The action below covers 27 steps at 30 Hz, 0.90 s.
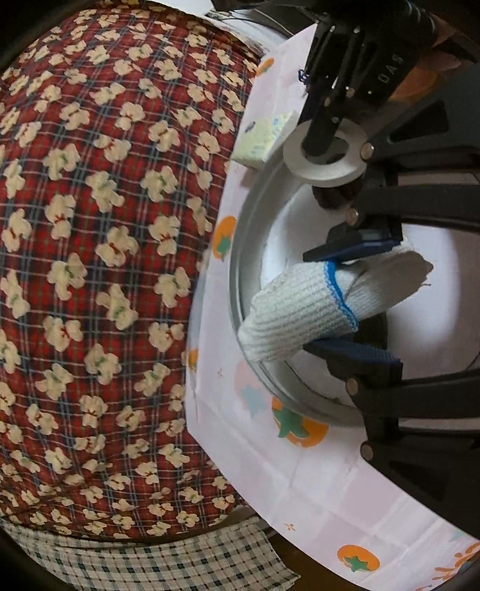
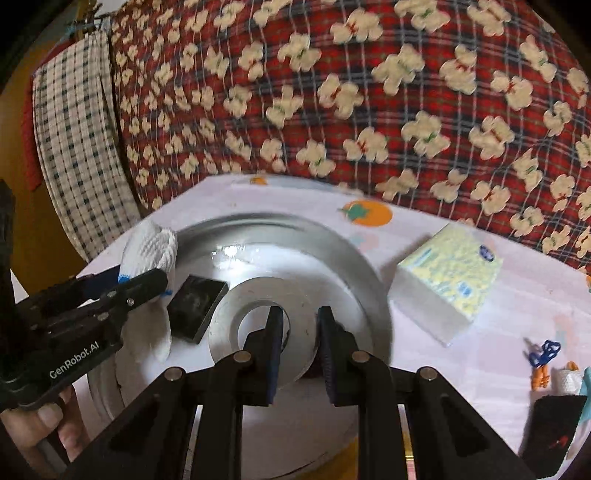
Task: Organize soft objects
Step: 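Open the left gripper over the tin dropping the glove while the right gripper drops the tape roll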
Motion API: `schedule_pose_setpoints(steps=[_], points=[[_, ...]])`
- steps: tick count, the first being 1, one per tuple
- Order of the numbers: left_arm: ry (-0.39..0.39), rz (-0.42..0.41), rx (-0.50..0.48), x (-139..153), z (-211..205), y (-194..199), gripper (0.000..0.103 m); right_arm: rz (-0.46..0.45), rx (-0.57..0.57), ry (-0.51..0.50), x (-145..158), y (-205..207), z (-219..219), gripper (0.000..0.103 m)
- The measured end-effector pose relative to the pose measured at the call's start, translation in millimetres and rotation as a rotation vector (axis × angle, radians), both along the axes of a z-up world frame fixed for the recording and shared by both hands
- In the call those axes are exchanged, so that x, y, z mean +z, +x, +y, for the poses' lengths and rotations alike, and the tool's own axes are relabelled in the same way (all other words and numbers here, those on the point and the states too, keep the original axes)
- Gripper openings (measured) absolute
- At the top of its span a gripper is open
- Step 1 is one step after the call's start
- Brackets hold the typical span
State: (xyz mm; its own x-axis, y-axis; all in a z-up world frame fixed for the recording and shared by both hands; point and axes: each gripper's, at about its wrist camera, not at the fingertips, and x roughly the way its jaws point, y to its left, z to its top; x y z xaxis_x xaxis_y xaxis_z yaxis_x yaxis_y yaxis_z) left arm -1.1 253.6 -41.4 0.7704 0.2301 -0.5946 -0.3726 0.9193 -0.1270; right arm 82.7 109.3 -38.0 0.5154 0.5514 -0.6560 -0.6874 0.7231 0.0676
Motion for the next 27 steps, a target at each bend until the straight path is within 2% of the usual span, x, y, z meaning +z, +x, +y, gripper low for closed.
schedule_pose_setpoints(steps=[6,8,9,10,12,14,19,23,27], points=[[-0.003,0.023,-0.003,-5,5,3,0.042,0.031,0.010,-0.025,-7,-2,9,0.022],[-0.006,0.031,0.001,-5,6,3,0.046,0.053,0.021,-0.017,-7,-2,9,0.032],[-0.011,0.035,0.004,-6,6,4,0.050,0.053,0.022,-0.013,-6,-3,9,0.042],[-0.013,0.036,0.008,-7,6,3,0.061,0.046,0.018,-0.006,-4,-4,7,0.051],[-0.010,0.035,0.021,-6,6,2,0.071,0.030,0.010,0.009,0,-6,2,0.058],[-0.008,0.019,0.030,-3,4,-1,0.071,0.013,0.000,0.033,6,-10,-9,0.058],[0.011,-0.040,0.036,7,-7,-16,0.085,-0.084,-0.056,0.061,20,-17,-71,0.058],[0.020,-0.081,0.003,12,-32,-21,0.087,-0.086,-0.158,0.074,20,-4,-136,0.058],[0.013,-0.095,-0.077,9,-71,-14,0.088,-0.063,-0.251,0.029,5,11,-187,0.058]])
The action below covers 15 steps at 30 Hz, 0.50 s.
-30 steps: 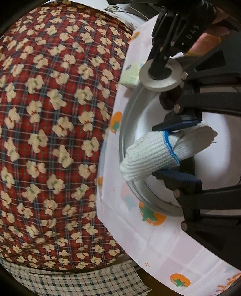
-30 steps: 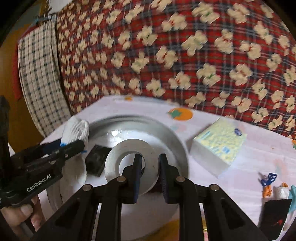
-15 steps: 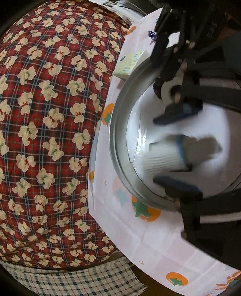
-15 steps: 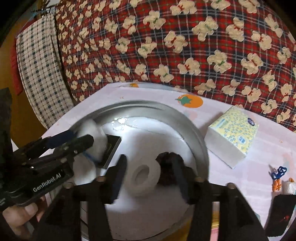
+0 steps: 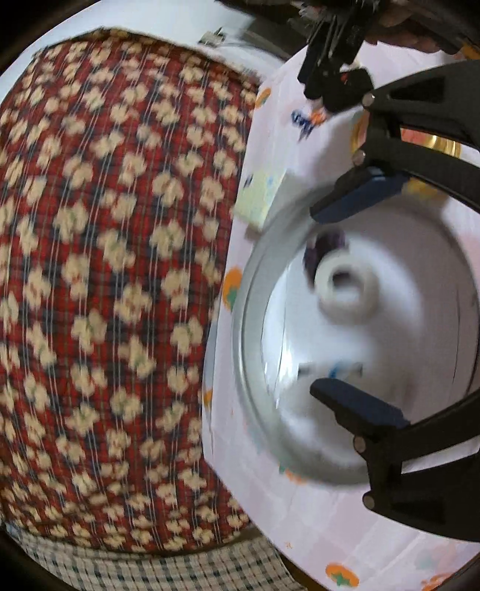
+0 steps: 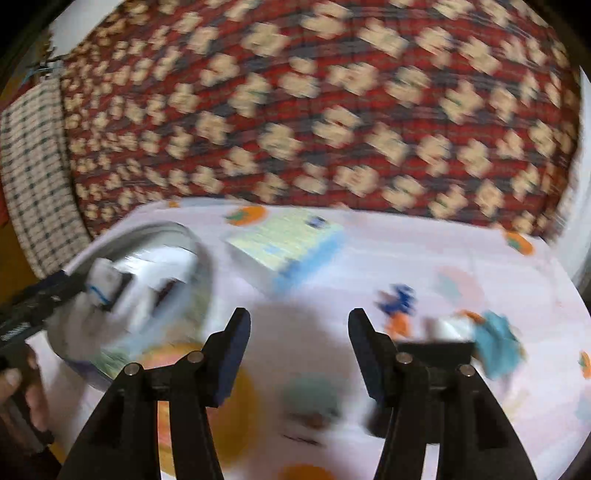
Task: Organize soft objects
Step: 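Open the left gripper over the tin dropping the glove while the right gripper drops the tape roll, then grasp the black fuzzy pouch with the left gripper while the right gripper grasps the light blue plush keychain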
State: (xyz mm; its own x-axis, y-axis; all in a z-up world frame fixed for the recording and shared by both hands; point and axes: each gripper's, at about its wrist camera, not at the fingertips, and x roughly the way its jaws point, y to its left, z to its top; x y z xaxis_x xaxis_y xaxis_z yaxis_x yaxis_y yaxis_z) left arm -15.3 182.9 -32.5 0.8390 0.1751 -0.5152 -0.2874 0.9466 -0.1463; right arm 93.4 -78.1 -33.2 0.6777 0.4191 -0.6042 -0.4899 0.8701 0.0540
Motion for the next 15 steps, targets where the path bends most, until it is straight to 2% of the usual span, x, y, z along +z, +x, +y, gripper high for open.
schedule_pose_setpoints(steps=[3,5,11,15], points=[[0.014,-0.004,-0.048,-1,-25,6,0.094,0.027,-0.012,-0.016,-11,5,-18,0.058],[0.026,-0.002,-0.066,-1,-38,9,0.094,0.042,0.001,-0.029,-19,5,-25,0.057],[0.035,0.012,-0.091,0,-61,17,0.095,0.099,0.082,-0.074,-39,7,-12,0.057],[0.050,0.017,-0.098,0,-68,20,0.098,0.150,0.127,-0.069,-50,11,-5,0.056]])
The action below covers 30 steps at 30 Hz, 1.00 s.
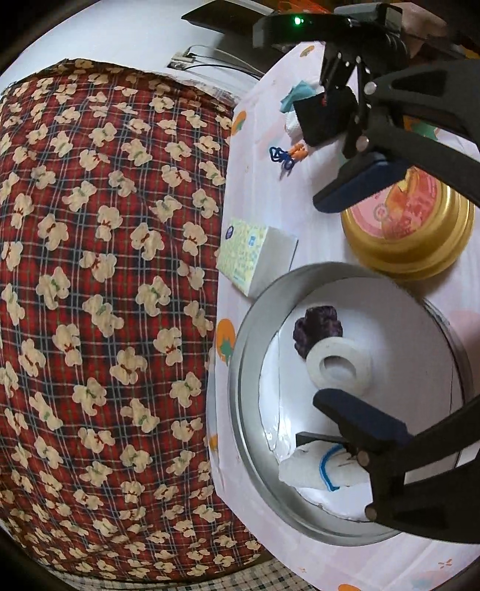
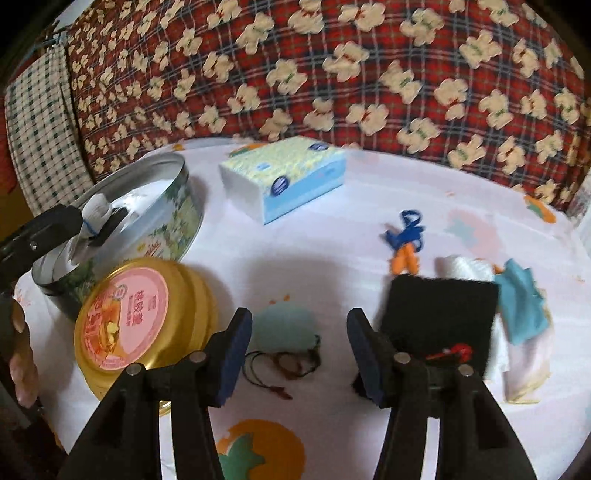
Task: Organize soft objects
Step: 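Grasp the black fuzzy pouch with the left gripper while the right gripper grasps the light blue plush keychain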
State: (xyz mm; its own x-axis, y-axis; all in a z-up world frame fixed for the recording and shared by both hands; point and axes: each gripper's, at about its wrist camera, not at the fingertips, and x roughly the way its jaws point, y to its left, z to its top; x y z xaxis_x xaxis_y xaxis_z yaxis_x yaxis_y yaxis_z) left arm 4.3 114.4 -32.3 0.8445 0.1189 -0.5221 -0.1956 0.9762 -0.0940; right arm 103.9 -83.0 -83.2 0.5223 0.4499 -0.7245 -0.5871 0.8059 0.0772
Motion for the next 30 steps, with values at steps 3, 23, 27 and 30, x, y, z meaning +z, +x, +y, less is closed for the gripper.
schedule_pose_setpoints(steps=[3,23,27,30], points=[[0.006,0.007,-0.005,-1,-4,2,0.098,0.035,0.013,-0.017,-9,4,4,0.056],[0.061,0.025,-0.147,9,-81,27,0.098,-0.234,-0.302,0.012,25,-1,-76,0.033],[0.066,0.060,-0.211,6,-118,44,0.098,-0.231,-0.407,0.041,27,9,-115,0.033],[0.089,0.093,-0.244,-1,-145,57,0.098,-0.228,-0.479,0.055,25,16,-139,0.033]])
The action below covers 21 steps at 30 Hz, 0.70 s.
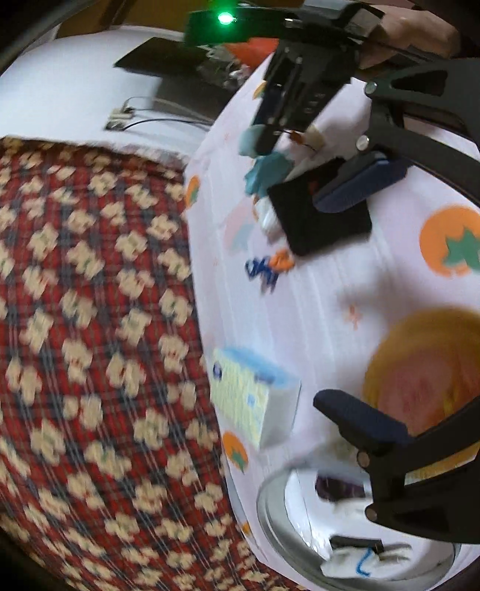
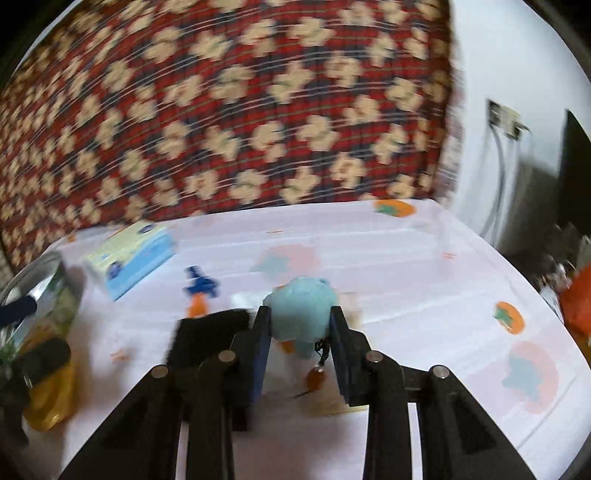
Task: Organize soft objects
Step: 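Grasp the black fuzzy pouch with the left gripper while the right gripper grasps the light blue plush keychain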
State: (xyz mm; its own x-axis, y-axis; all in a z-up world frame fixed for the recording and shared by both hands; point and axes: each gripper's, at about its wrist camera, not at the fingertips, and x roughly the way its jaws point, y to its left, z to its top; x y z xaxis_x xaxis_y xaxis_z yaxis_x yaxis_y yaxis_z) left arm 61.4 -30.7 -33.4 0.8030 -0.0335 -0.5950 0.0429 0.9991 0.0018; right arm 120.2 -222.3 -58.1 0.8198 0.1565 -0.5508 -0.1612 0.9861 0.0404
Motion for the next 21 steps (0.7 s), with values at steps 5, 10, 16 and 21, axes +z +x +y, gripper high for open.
schedule_pose_setpoints(steps=[5,10,16,21], points=[[0.043,0.048,-0.054,-13,-42,16,0.098,-0.005,-0.053,0.040,0,5,-24,0.033],[0.066,0.092,-0.099,-25,-69,28,0.098,-0.003,-0.055,0.071,-1,5,-32,0.033],[0.063,0.163,-0.105,-41,-81,48,0.098,-0.008,-0.058,0.082,0,5,-33,0.033],[0.049,0.213,-0.092,-52,-84,62,0.098,-0.025,-0.060,0.064,2,2,-30,0.033]])
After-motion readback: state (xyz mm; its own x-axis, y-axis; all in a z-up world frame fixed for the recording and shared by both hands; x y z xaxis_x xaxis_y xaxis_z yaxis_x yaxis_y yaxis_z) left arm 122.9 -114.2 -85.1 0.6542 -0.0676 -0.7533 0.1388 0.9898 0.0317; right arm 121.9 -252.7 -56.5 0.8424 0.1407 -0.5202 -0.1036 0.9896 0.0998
